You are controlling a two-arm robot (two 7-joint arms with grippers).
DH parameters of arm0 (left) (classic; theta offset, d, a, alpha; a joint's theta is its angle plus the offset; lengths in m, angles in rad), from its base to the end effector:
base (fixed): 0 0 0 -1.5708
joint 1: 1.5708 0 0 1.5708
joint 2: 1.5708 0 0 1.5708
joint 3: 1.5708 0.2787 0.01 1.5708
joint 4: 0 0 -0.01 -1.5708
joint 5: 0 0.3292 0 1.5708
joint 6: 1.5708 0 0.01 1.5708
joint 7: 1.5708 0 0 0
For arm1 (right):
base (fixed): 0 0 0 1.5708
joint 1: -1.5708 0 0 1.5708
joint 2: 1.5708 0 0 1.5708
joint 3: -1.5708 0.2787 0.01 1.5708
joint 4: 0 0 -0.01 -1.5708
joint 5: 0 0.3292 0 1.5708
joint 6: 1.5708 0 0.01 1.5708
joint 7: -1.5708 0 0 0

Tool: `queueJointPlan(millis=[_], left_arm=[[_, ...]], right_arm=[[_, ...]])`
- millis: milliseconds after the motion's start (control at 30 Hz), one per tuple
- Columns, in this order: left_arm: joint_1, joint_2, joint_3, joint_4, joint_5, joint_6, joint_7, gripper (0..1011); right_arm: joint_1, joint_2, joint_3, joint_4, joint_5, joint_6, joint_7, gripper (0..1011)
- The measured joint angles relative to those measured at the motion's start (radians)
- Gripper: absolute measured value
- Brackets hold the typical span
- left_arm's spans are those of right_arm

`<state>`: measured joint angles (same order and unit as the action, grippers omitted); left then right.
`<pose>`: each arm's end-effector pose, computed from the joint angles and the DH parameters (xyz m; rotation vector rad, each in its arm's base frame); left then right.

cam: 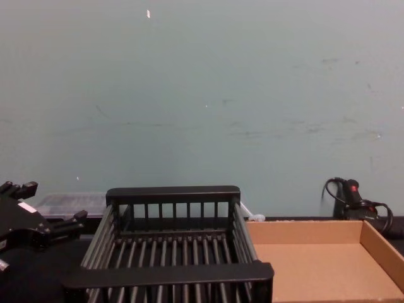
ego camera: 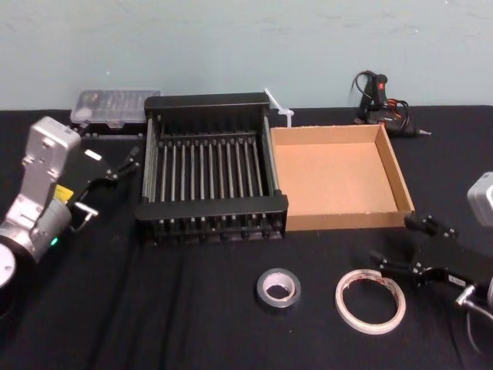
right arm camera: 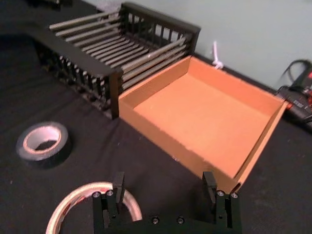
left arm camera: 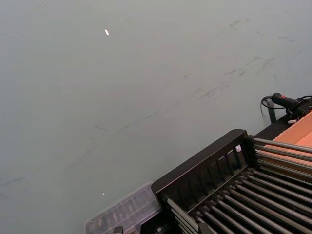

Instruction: Pick up the white tape and place it into the black box , Pick up the silver tape and place it into the brown box.

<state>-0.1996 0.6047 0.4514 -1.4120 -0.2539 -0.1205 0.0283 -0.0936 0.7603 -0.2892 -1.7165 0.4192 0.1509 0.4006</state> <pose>0.3755 0.0709 -0.2970 0.3045 -0.2851 1.2480 0.3084 -0.0937 -0.2731 -0.4391 0.0548 -0.8383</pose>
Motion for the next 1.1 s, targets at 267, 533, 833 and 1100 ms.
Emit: queueJointPlan(millis=[267,533,833,1100], left_arm=[[0.0,0.0,0.0,0.0,0.0,0.0,0.0,1001],[0.0,0.0,0.0,0.0,0.0,0.0,0.0,1001],[0.0,0.0,0.0,0.0,0.0,0.0,0.0,1001],[0.0,0.0,0.0,0.0,0.0,0.0,0.0,1001]], right_arm=[[0.015,-0.019,-0.016,0.033,-0.017,0.025,0.043,1002],[0.035,-0.032,-0.031,0.059,-0.021,0.045,0.083,1002],[0.052,-0.03,-0.048,0.072,-0.028,0.064,0.106,1002],[0.062,-0.029,-0.06,0.076,-0.038,0.073,0.11,1002]])
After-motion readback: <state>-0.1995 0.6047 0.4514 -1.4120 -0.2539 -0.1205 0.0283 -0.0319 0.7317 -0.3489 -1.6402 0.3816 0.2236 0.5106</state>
